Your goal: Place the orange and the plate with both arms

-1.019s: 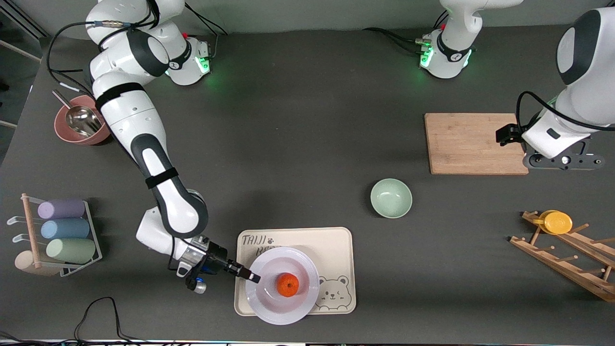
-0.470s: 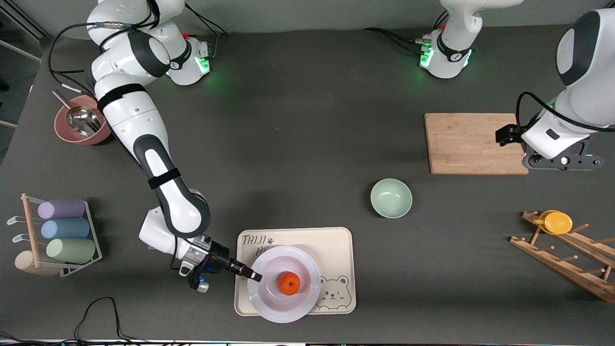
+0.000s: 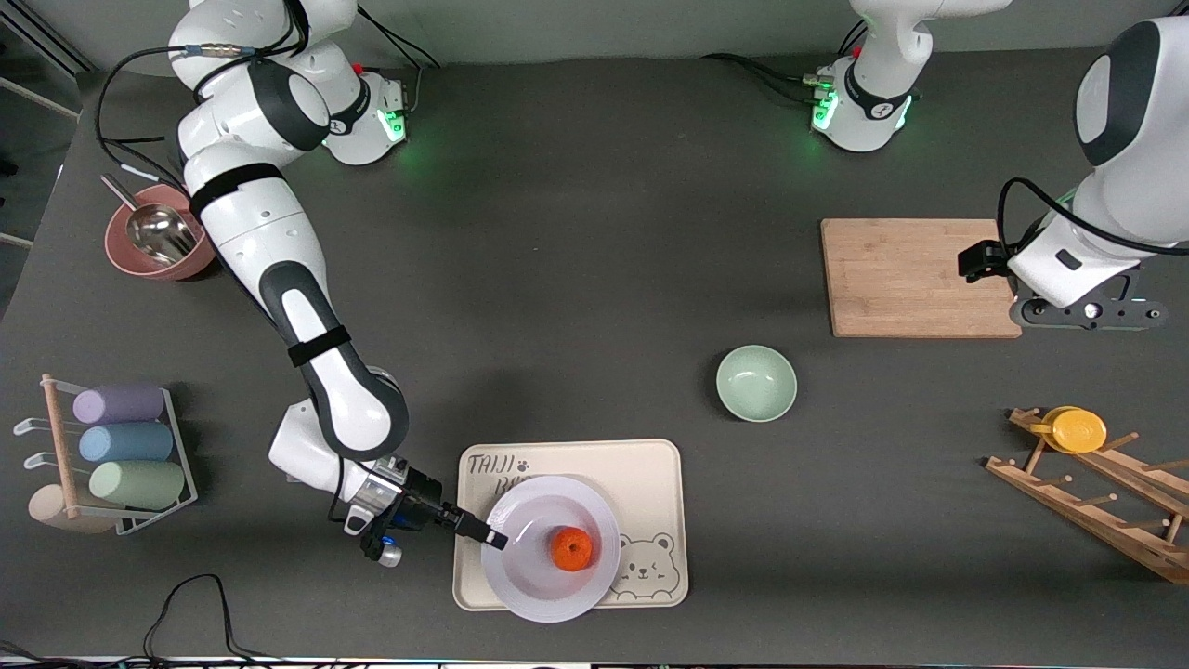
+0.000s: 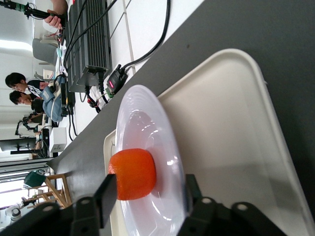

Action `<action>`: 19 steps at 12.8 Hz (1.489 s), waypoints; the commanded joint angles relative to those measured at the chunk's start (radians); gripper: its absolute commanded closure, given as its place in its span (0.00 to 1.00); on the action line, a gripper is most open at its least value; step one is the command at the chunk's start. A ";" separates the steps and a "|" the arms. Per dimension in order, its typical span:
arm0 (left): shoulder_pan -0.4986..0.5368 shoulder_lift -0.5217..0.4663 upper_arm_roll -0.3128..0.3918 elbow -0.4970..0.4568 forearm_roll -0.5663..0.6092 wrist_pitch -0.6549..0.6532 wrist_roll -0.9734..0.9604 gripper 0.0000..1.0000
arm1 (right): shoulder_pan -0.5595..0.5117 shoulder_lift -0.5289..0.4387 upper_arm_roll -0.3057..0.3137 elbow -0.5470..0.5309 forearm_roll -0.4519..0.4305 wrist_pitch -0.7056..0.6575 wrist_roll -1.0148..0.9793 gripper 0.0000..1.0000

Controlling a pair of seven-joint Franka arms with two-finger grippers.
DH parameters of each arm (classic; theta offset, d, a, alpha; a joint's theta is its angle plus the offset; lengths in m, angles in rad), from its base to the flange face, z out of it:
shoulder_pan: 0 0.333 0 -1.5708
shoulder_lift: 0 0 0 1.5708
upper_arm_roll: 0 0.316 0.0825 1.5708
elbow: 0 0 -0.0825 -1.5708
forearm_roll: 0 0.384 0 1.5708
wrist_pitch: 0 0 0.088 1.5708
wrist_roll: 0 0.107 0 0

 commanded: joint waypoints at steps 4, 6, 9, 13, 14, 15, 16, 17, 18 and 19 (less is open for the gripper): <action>-0.007 0.009 0.004 0.018 0.012 -0.015 0.015 0.00 | -0.005 -0.051 0.009 0.008 -0.477 -0.002 0.380 0.00; -0.007 0.007 0.004 0.018 0.012 -0.015 0.015 0.00 | -0.016 -0.086 0.007 0.014 -0.657 -0.097 0.523 0.00; -0.007 0.007 0.004 0.018 0.012 -0.015 0.015 0.00 | -0.048 -0.181 -0.005 0.000 -0.739 -0.264 0.547 0.00; -0.007 0.009 0.004 0.018 0.012 -0.015 0.015 0.00 | -0.059 -0.366 -0.104 -0.076 -0.796 -0.500 0.527 0.00; -0.008 0.009 0.004 0.018 0.012 -0.015 0.015 0.00 | -0.059 -0.432 -0.115 -0.140 -0.826 -0.508 0.526 0.00; -0.005 0.007 0.004 0.018 0.011 -0.009 0.017 0.00 | -0.060 -0.513 -0.121 -0.228 -0.874 -0.508 0.526 0.00; -0.005 0.000 0.004 0.018 0.003 0.000 0.024 0.00 | -0.063 -0.593 -0.144 -0.298 -0.903 -0.510 0.524 0.00; -0.002 -0.023 0.006 0.018 0.001 -0.005 0.025 0.00 | -0.065 -0.670 -0.172 -0.355 -0.905 -0.531 0.515 0.00; 0.004 -0.061 0.009 0.009 -0.005 -0.009 0.025 0.00 | -0.065 -0.724 -0.195 -0.386 -0.905 -0.569 0.497 0.00; 0.007 -0.107 0.013 -0.005 -0.023 -0.021 0.025 0.00 | -0.065 -0.771 -0.225 -0.400 -0.905 -0.620 0.478 0.00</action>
